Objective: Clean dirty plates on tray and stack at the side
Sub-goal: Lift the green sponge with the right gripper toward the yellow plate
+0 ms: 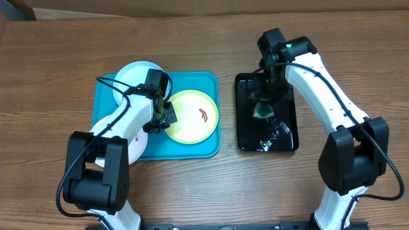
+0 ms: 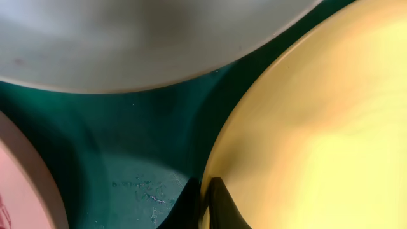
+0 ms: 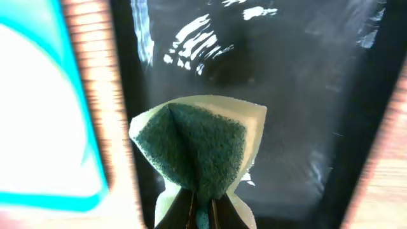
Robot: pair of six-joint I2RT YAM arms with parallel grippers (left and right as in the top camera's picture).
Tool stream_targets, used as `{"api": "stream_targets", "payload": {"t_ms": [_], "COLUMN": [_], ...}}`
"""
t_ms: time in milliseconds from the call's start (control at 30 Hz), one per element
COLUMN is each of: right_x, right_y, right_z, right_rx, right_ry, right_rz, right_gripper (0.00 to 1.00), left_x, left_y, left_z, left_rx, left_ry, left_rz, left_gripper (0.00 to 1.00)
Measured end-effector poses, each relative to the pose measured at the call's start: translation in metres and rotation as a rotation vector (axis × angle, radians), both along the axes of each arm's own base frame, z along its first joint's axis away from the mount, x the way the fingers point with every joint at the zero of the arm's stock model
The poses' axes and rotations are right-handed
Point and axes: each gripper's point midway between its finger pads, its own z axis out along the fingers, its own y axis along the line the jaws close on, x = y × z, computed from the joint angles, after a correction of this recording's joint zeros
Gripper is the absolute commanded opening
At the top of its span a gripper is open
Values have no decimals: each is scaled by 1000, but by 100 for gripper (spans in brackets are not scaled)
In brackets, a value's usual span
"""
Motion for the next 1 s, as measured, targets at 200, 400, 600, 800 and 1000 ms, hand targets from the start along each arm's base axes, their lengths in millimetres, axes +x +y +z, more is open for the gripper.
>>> {"api": "stream_targets", "payload": {"t_ms": [200, 400, 600, 800, 1000], "right_x": [4, -11, -22, -1, 11], "right_y": [69, 146, 174, 167, 161], "right_z": [9, 18, 10, -28, -39], "right_rx": [192, 268, 149, 2, -55], "right_ry": [-78, -180, -263, -303, -337], "right_rz": [144, 319, 365, 322, 293], "right_gripper": [4, 4, 4, 4, 4], "left_x": [0, 0, 0, 0, -1], "left_y": [0, 0, 0, 0, 0], "left_z": [0, 0, 0, 0, 0], "left_rx": [0, 0, 0, 0, 1], "left_ry": [0, 0, 0, 0, 3], "left_rz": [0, 0, 0, 0, 0], "left_gripper": [4, 4, 4, 4, 4]}}
